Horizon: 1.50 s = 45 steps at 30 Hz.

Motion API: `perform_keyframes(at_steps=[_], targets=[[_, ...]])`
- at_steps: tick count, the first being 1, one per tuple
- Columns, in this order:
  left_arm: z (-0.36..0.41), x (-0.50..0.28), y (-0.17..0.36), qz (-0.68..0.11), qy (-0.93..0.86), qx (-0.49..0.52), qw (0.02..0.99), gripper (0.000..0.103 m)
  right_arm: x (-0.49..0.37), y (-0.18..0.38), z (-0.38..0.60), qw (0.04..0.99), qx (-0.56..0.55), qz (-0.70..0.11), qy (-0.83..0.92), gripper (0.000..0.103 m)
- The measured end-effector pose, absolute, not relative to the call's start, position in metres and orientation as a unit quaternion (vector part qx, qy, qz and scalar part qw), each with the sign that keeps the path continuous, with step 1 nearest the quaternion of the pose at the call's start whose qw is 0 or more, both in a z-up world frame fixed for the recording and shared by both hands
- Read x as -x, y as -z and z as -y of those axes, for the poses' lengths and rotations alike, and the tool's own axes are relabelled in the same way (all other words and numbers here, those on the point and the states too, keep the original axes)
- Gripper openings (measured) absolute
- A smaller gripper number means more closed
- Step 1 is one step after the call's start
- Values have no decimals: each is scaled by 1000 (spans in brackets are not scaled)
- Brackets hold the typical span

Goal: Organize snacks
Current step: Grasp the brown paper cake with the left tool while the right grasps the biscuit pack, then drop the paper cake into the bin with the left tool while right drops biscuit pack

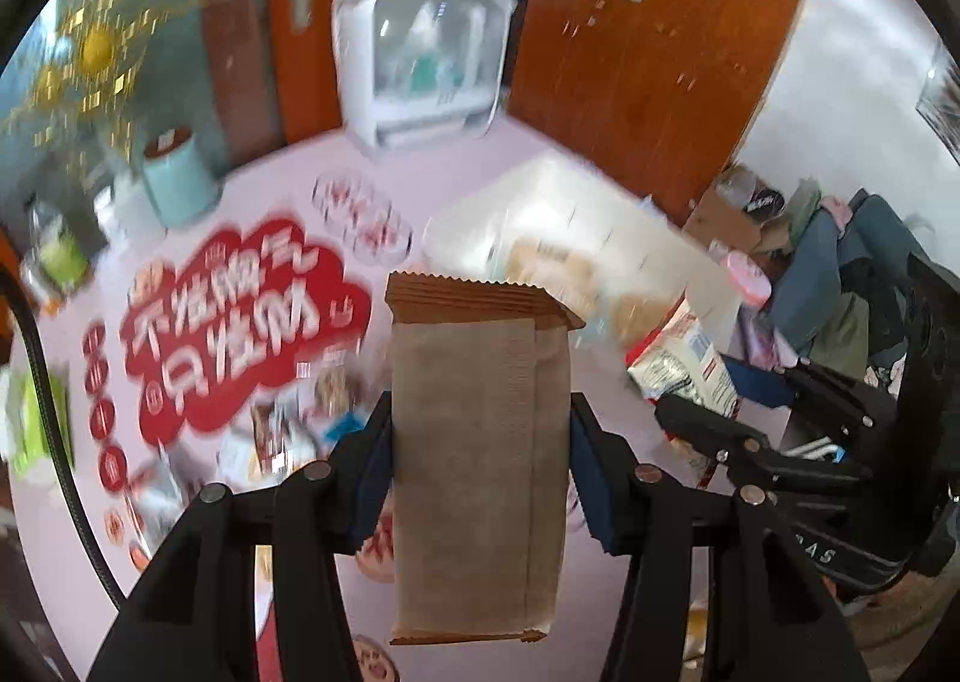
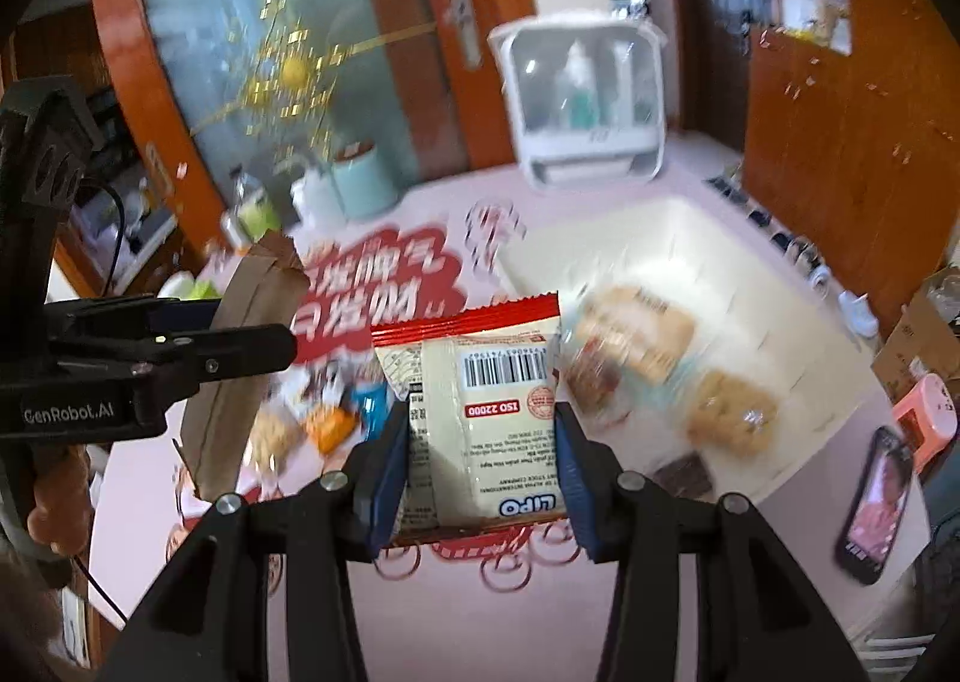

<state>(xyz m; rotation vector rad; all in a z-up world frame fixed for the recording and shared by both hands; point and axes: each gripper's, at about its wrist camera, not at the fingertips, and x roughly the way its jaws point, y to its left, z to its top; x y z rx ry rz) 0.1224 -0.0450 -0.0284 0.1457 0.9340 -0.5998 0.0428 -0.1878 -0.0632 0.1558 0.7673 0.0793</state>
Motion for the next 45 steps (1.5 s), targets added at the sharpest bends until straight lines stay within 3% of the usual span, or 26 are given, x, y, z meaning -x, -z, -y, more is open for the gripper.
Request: perform_keyframes(at_steps=[8,14,38,40,42,45], targets=[[100,-132,-35,-361,285,-66,886,52,-44,27,218,941,-86,-327,18,46],[140,-155,-47,-355,283,-37,890,52,-52,23,253,938,-107,-323,61,46],[250,-222,61,-448,239,-67,859,53,-104,91,336,894,-140,-413,103,49],[252,-225,69,-453,226,-78,859,63,-107,96,339,891,-145,-419,100,51],[253,-227,75,-454,208,-93,861,88,-110,101,340,886,-149,-429,96,55],[251,-225,79,-450,197,-105,865,91,-112,107,341,882,-145,-437,103,63]])
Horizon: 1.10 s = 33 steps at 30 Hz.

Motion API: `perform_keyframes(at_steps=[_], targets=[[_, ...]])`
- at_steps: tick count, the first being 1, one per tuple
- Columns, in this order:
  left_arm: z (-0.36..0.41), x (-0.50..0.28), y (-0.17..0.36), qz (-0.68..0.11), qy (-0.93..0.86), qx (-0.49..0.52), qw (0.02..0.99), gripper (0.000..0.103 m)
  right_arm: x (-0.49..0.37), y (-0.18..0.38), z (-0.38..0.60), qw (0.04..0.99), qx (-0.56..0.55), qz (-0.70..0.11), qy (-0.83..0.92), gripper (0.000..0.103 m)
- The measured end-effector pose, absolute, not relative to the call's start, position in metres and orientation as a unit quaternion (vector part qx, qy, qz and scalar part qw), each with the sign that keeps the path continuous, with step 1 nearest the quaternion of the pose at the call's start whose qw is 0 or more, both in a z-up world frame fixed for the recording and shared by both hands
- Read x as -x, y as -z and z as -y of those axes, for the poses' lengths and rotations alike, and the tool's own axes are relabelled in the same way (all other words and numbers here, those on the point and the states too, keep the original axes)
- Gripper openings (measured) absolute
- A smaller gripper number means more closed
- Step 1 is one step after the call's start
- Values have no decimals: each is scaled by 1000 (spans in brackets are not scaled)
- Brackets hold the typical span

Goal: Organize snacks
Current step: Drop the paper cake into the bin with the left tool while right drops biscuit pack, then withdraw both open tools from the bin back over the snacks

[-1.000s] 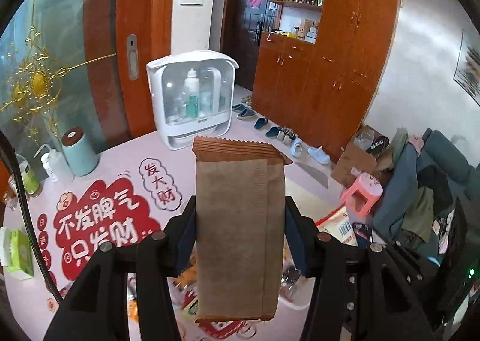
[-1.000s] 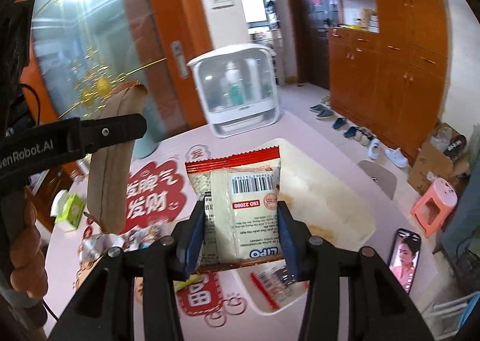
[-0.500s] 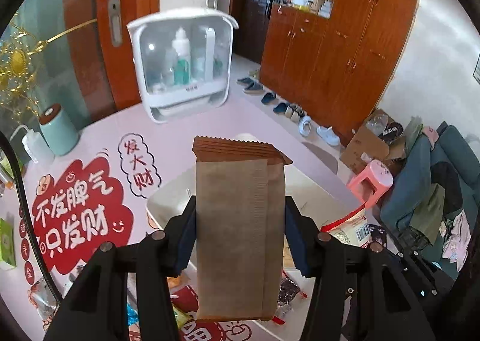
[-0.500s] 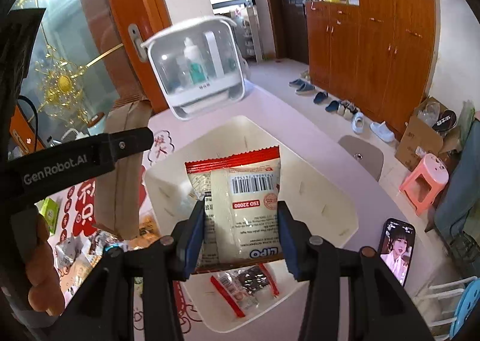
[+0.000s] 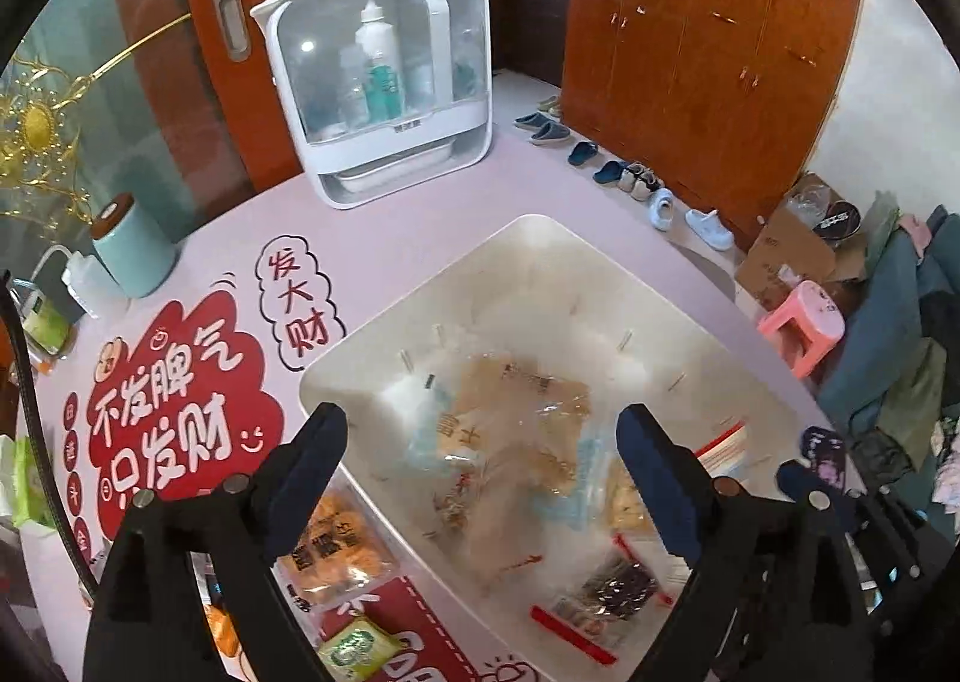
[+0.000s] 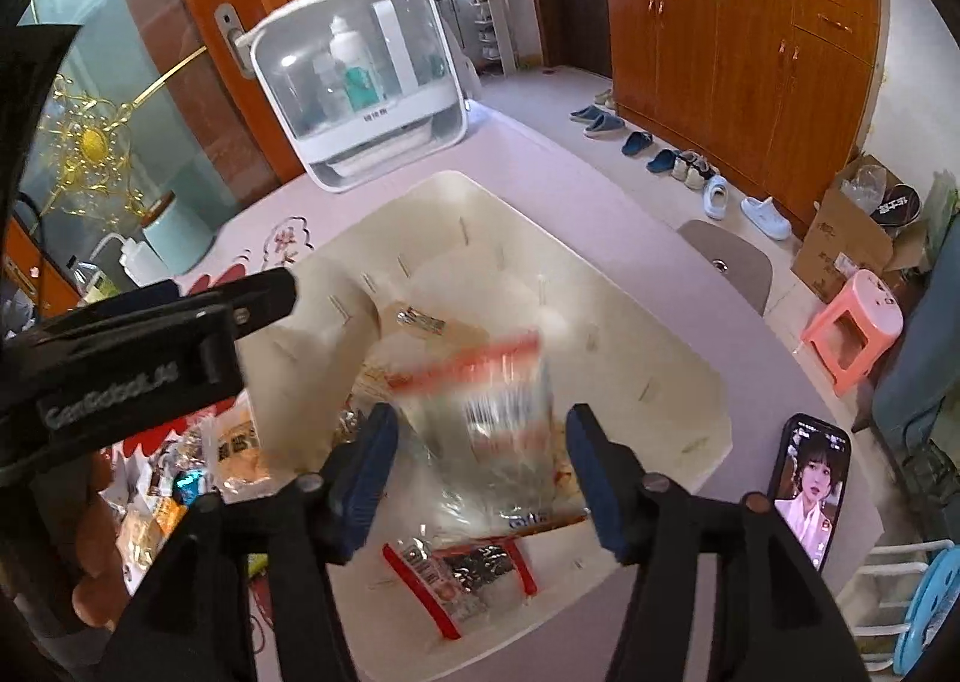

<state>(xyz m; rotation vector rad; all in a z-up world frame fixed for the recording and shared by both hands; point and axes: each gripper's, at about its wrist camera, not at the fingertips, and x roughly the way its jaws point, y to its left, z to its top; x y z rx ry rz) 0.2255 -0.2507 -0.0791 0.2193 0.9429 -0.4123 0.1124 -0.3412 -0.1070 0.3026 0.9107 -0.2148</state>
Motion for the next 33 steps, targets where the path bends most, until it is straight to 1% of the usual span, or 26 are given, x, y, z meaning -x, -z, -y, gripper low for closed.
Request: perform_keyframes(at_steps=[7,14,27,33], targets=[[232,-219,82,-454,177,-112,866,91,-110,107,340,881,-153,-437,98,64],[199,-203,70,-452,157,-94,873,91,-104,98,325,884,-148,-434,92,64],[108,-155,27,-416,115,-68,899,91,-78,75,283,893,-138,-420,82,64],[50,-129,13,-402,81,-53,911,91,-71,63,251,901,-130,-409,66,64]])
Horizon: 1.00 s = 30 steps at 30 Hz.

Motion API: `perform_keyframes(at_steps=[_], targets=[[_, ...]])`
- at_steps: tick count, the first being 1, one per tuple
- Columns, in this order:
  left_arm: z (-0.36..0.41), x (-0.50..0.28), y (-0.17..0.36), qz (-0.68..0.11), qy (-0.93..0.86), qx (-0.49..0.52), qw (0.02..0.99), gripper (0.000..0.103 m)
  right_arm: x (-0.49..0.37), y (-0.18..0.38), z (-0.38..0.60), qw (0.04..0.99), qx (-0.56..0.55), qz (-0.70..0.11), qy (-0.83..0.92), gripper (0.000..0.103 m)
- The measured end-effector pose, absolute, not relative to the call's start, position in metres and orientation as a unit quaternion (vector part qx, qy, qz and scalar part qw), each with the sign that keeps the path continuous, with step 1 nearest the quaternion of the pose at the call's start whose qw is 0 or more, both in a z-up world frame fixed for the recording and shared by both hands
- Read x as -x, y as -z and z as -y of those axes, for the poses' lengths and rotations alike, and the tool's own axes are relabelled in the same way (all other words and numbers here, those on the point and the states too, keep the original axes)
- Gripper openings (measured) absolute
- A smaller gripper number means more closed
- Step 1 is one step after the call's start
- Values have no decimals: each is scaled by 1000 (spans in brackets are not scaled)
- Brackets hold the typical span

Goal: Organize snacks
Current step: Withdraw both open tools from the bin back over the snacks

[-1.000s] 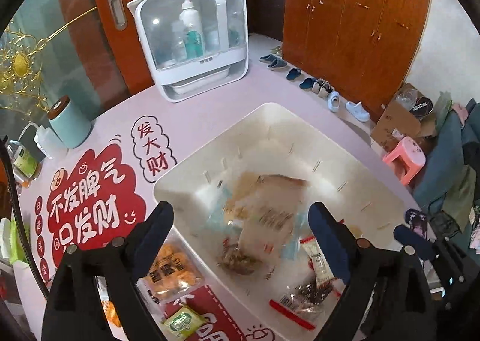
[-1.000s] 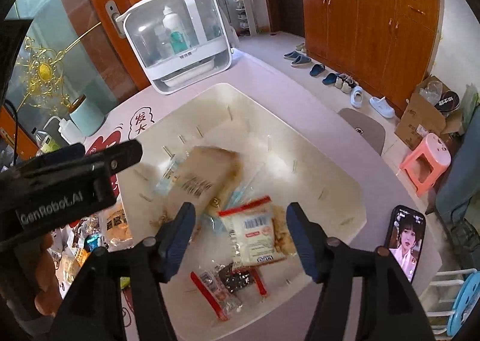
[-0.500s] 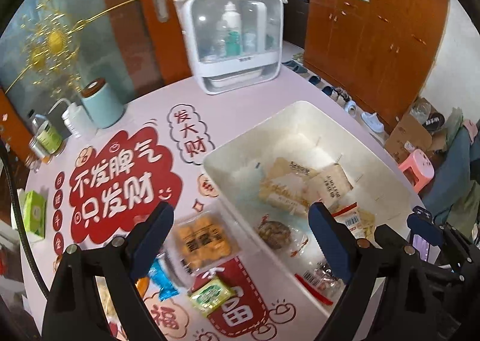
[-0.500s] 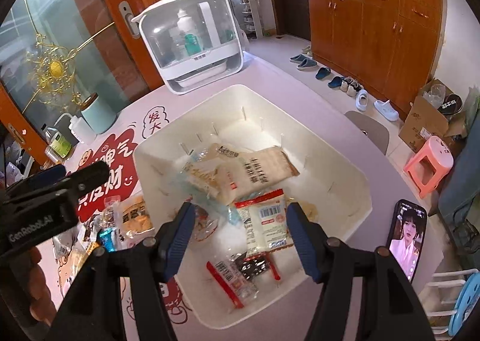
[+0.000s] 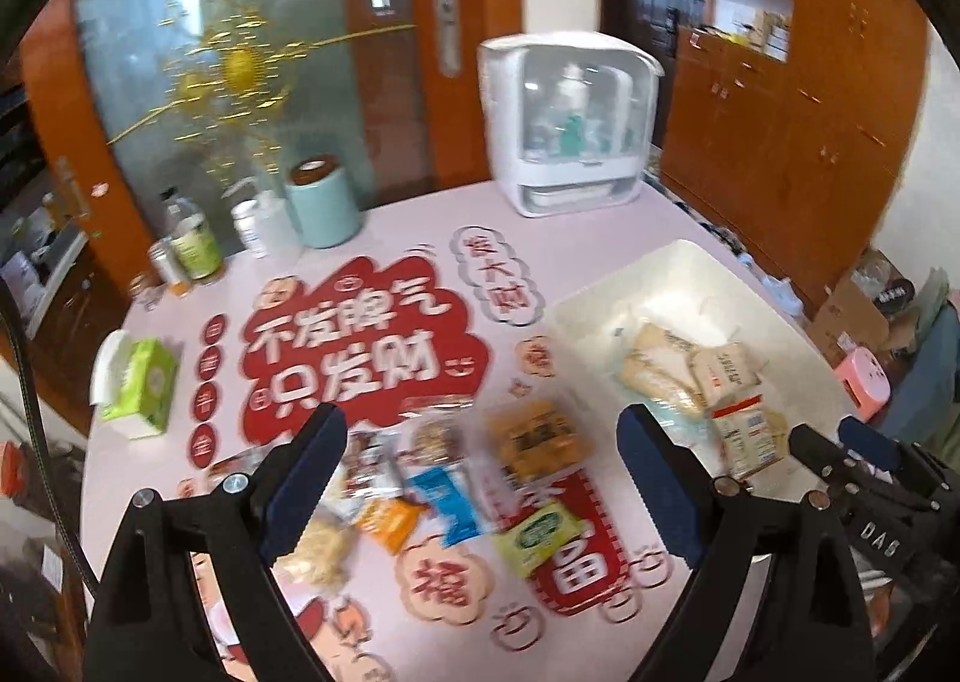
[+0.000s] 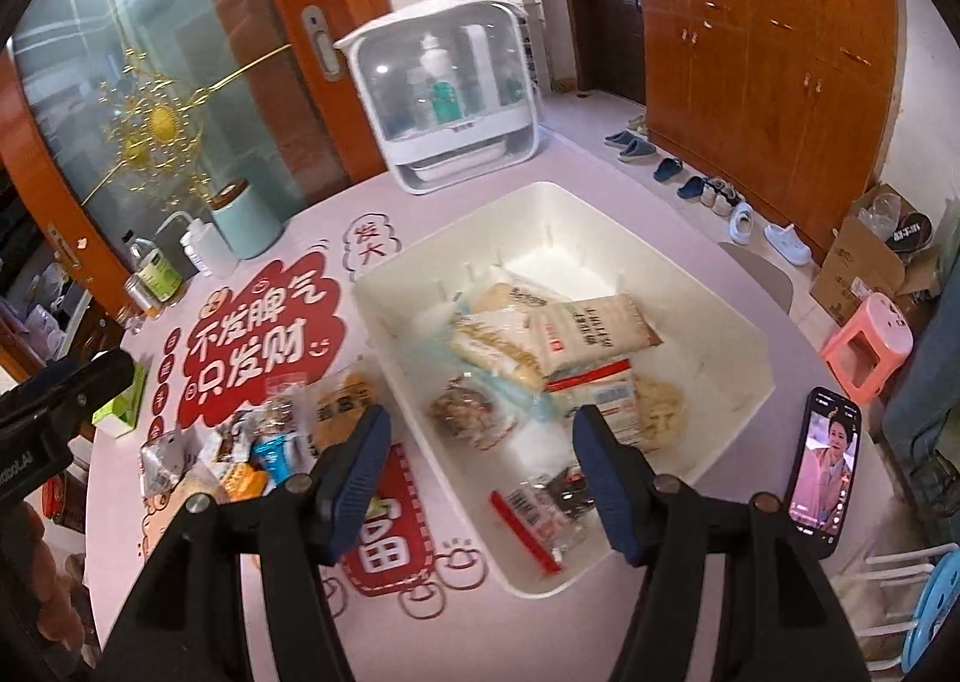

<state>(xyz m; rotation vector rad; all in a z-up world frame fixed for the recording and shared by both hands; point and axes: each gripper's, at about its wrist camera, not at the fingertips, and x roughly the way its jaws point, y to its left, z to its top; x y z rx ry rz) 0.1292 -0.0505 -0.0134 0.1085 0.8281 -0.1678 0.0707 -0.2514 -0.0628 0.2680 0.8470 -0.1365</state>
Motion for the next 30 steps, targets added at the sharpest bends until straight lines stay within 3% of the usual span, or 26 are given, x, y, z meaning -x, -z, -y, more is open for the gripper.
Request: perform_keyframes(at_steps=[19,30], targets=[[-118,-86,11,-393,-37,13,919,91,-65,37,165,915,-69,-396,16,64],[-148,-99,64,-444,-53,8,894,91,-82,68,138,897,-70,-436,-18,64]])
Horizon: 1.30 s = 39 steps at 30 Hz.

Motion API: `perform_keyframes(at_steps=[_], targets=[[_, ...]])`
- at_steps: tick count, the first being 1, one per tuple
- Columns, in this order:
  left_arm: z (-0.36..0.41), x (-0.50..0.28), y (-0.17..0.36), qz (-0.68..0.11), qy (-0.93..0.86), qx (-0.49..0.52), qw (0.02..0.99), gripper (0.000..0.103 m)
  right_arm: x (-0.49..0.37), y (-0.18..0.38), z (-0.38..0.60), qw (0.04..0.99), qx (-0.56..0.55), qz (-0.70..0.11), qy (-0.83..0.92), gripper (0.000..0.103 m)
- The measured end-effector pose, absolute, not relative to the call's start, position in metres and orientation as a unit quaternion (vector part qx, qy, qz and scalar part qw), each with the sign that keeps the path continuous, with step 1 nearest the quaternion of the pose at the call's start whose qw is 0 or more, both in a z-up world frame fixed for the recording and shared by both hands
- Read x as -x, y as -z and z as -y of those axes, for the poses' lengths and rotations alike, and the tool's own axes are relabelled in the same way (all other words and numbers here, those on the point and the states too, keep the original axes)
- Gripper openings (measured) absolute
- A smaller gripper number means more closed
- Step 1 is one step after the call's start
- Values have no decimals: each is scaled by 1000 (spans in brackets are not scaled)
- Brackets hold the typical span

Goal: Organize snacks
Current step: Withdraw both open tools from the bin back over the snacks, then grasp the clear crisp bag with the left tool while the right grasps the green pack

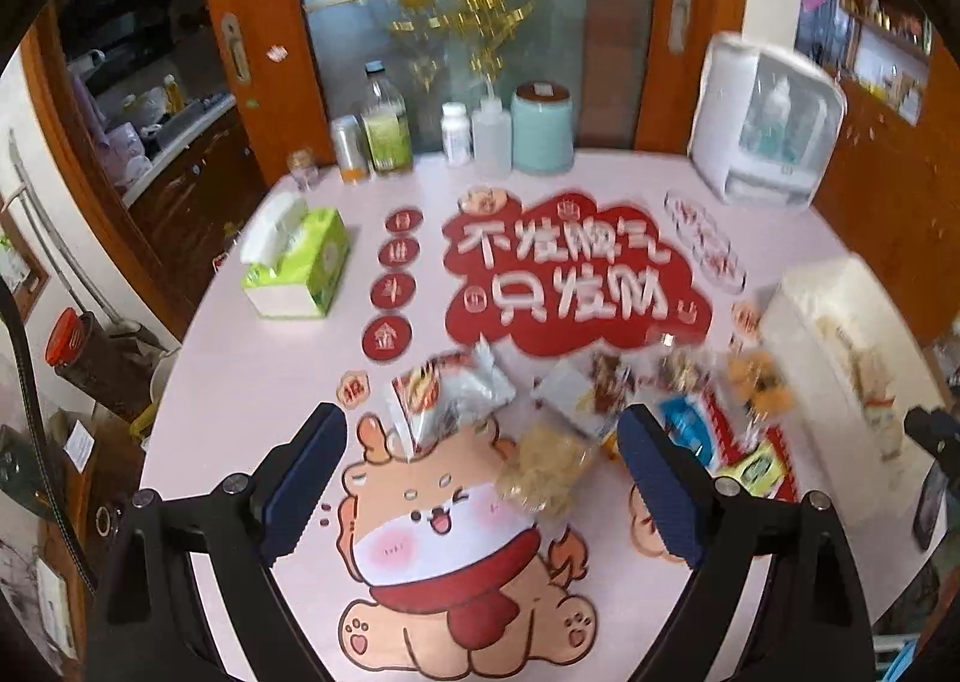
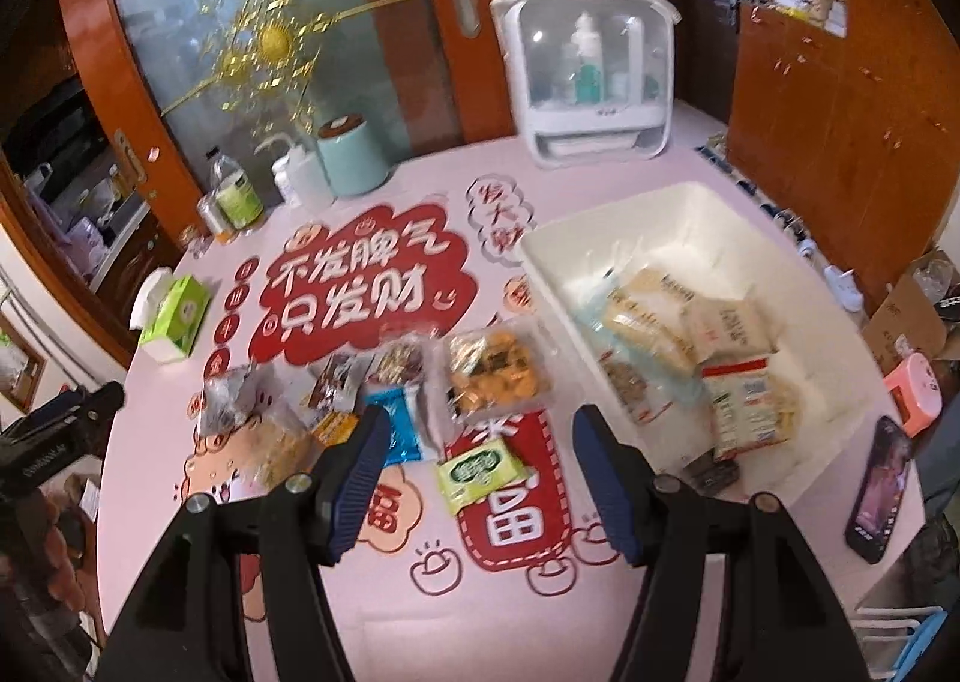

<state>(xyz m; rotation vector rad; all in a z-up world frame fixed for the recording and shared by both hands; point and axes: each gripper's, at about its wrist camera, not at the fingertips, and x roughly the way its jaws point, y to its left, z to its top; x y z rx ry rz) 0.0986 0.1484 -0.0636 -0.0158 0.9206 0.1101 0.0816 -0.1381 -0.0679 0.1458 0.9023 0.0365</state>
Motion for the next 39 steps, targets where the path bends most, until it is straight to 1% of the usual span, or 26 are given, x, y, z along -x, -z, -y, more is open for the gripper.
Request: perform_keyframes(at_steps=[8,11,16,26,33,34,38,39], targets=[[-129,-118,139,-512,-26,-24,858,91,-93,135,120,867,-84,-488,-50,64],[-123,-126,164,-531,-15,-27,847,91,-101,165,125,845,-112,-521,-38,64],[-118,-143,198,-559,-9,-30,829,91,-113,197,136,819,-151,-553,-13,64],[-117,-165,224,-584,-1,-15,812,91,-145,236,134,783,-208,-586,-3,64],[-112,-176,234,-592,6,-17,806,91,-159,237,132,794,-201,-574,17,62],[-111,-177,236,-594,7,-16,804,91,-160,237,131,797,-194,-572,21,60],[-109,-180,243,-602,11,-12,798,91,-166,236,123,806,-151,-572,30,46],[-109,-181,245,-604,12,-12,797,91,-166,236,120,808,-137,-573,27,46]])
